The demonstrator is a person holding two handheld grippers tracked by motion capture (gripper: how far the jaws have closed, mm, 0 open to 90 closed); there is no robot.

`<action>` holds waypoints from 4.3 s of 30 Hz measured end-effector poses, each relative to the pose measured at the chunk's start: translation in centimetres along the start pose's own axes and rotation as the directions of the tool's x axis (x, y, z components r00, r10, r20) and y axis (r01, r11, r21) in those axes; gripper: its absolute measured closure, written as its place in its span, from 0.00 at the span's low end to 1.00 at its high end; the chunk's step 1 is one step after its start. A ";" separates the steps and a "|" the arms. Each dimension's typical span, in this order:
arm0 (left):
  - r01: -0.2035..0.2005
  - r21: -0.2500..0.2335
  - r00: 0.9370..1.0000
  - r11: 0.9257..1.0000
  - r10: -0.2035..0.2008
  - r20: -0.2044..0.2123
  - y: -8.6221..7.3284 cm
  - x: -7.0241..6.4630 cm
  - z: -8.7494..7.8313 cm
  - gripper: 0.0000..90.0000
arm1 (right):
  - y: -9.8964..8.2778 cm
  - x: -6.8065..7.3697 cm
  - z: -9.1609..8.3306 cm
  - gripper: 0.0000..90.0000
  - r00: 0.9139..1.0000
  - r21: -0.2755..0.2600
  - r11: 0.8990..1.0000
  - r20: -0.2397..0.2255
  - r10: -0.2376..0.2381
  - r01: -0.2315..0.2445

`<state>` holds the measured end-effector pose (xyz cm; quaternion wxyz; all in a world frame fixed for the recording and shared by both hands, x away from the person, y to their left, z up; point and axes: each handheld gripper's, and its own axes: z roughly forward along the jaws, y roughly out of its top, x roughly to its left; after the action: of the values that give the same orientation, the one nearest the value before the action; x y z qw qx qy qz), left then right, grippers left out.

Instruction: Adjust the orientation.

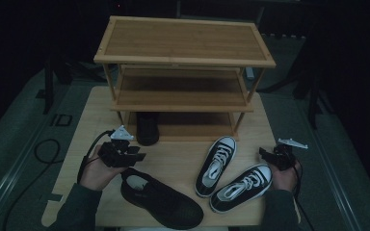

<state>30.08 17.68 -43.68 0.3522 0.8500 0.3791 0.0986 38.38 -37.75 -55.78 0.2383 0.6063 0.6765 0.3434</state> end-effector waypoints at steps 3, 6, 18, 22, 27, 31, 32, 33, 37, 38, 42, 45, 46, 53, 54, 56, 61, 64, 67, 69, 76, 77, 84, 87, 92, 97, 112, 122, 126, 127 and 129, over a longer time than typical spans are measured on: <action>-0.010 0.003 1.000 1.000 0.010 0.007 -0.3 -0.3 -0.2 0.72 | 0.0 0.0 0.0 0.34 1.000 0.000 1.000 0.000 -0.001 0.001; -0.023 0.003 1.000 1.000 0.023 0.004 -0.5 -0.6 -0.3 0.76 | 0.0 0.0 0.0 0.34 1.000 0.000 1.000 0.001 -0.001 0.001; -0.032 0.037 0.999 0.999 0.031 0.025 -1.4 -1.4 -0.5 0.74 | 0.0 0.0 0.0 0.34 1.000 0.000 1.000 0.000 0.000 0.000; -0.030 0.057 0.999 0.998 0.028 0.030 -2.1 -1.4 -0.6 0.73 | 0.0 0.0 0.0 0.34 1.000 0.000 1.000 0.000 -0.001 0.001; -0.035 0.091 0.999 0.995 0.032 0.027 -2.4 -1.4 -0.3 0.74 | 0.0 0.0 0.0 0.34 1.000 0.000 1.000 0.001 -0.001 0.001; -0.030 0.090 0.999 0.995 0.028 0.024 -2.4 -1.2 -0.4 0.86 | 0.0 0.0 0.0 0.34 1.000 0.000 1.000 0.000 -0.001 0.001; -0.030 0.092 0.999 0.995 0.028 0.026 -2.4 -1.2 -0.4 0.89 | 0.0 0.0 0.0 0.34 1.000 0.000 1.000 0.000 -0.001 0.001; -0.031 0.096 0.999 0.995 0.029 0.023 -2.4 -1.2 -0.4 0.93 | 0.0 0.0 0.0 0.34 1.000 0.000 1.000 0.000 -0.001 0.001; -0.040 0.114 0.999 0.993 0.039 0.006 -2.4 -1.2 -0.6 0.97 | 0.0 0.0 0.0 0.34 1.000 0.000 1.000 0.000 0.000 0.000; -0.037 0.113 0.999 0.993 0.036 0.006 -2.5 -1.1 -0.7 0.97 | 0.0 0.0 0.0 0.34 1.000 0.000 1.000 0.000 0.000 0.000; -0.017 0.109 1.000 0.994 0.017 -0.002 -3.0 -0.4 -1.2 0.97 | 0.0 0.0 0.0 0.34 1.000 0.000 1.000 0.000 0.000 0.000; 0.007 0.107 1.000 0.994 -0.004 -0.026 -3.3 0.4 -1.7 0.97 | 0.0 0.0 0.0 0.34 1.000 0.000 1.000 0.000 0.000 0.000; 0.021 0.106 0.999 0.994 -0.017 -0.036 -3.5 0.8 -1.8 0.97 | 0.0 0.0 0.0 0.34 1.000 0.000 1.000 0.001 -0.001 0.001; 0.123 0.080 0.984 0.989 -0.112 -0.136 -4.0 4.0 -2.6 0.97 | 0.0 0.0 0.0 0.34 1.000 0.000 1.000 0.001 -0.001 0.001; 0.137 0.075 0.981 0.988 -0.124 -0.151 -4.0 4.4 -2.7 0.97 | 0.0 0.0 0.0 0.34 1.000 0.000 1.000 0.001 -0.001 0.001; 0.165 0.066 0.973 0.984 -0.152 -0.175 -4.2 5.1 -2.9 0.97 | 0.0 0.0 0.0 0.34 1.000 0.000 1.000 0.000 0.000 0.000; 0.202 0.044 0.964 0.978 -0.191 -0.187 -4.9 5.9 -3.5 0.97 | 0.0 0.0 0.0 0.34 1.000 0.000 1.000 0.000 0.000 0.000; 0.207 0.044 0.961 0.977 -0.195 -0.196 -5.2 6.0 -3.8 0.97 | 0.0 0.0 0.0 0.34 1.000 0.000 1.000 0.000 0.001 -0.001; 0.219 0.035 0.956 0.975 -0.207 -0.208 -5.6 6.0 -4.2 0.97 | 0.0 0.0 0.0 0.34 1.000 -0.001 1.000 -0.001 0.004 -0.004; 0.230 0.030 0.951 0.973 -0.218 -0.220 -5.9 6.0 -4.4 0.97 | 0.0 0.0 0.0 0.34 1.000 -0.001 1.000 -0.001 0.004 -0.004; 0.250 0.033 0.939 0.968 -0.234 -0.254 -7.0 5.5 -5.5 0.97 | 0.0 0.0 0.0 0.34 1.000 -0.002 1.000 -0.001 0.005 -0.005; 0.253 0.033 0.938 0.967 -0.237 -0.253 -7.1 5.5 -5.6 0.97 | 0.0 0.0 0.0 0.34 1.000 -0.002 1.000 -0.001 0.006 -0.006; 0.270 0.040 0.938 0.962 -0.254 -0.238 -8.2 4.3 -6.6 0.97 | 0.0 0.0 0.0 0.34 1.000 -0.002 1.000 -0.001 0.006 -0.006; 0.257 0.049 0.940 0.965 -0.238 -0.246 -8.3 3.8 -6.7 0.96 | 0.0 0.0 0.0 0.34 1.000 -0.002 1.000 0.000 0.006 -0.006; 0.234 0.028 0.941 0.972 -0.219 -0.257 -7.8 3.3 -6.8 0.89 | 0.0 0.0 0.0 0.34 1.000 -0.002 1.000 0.000 0.007 -0.007; 0.204 -0.005 0.952 0.979 -0.200 -0.232 -6.9 2.5 -7.1 0.82 | 0.0 0.0 0.0 0.34 1.000 -0.002 1.000 0.000 0.007 -0.007; 0.155 0.052 0.978 0.986 -0.146 -0.147 -6.5 0.3 -4.7 0.79 | 0.0 0.0 0.0 0.34 1.000 -0.002 1.000 -0.001 0.008 -0.008; 0.129 0.110 0.984 0.986 -0.113 -0.141 -6.6 -0.1 -3.5 0.92 | 0.0 0.0 0.0 0.34 1.000 -0.002 1.000 0.000 0.007 -0.007; 0.111 0.127 0.984 0.986 -0.090 -0.156 -6.4 -0.3 -3.5 0.97 | 0.0 0.0 0.0 0.34 1.000 -0.002 1.000 0.000 0.007 -0.007; 0.109 0.126 0.984 0.986 -0.088 -0.158 -6.3 -0.4 -3.4 0.97 | 0.0 0.0 0.0 0.34 1.000 -0.002 1.000 0.000 0.007 -0.007; 0.094 0.131 0.986 0.987 -0.074 -0.150 -6.2 -0.5 -3.4 0.98 | 0.0 0.0 0.0 0.34 1.000 -0.002 1.000 0.000 0.007 -0.007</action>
<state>24.68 21.97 -45.35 0.2682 0.8460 0.4453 0.1185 38.34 -37.74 -55.77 0.2374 0.6085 0.6741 0.3449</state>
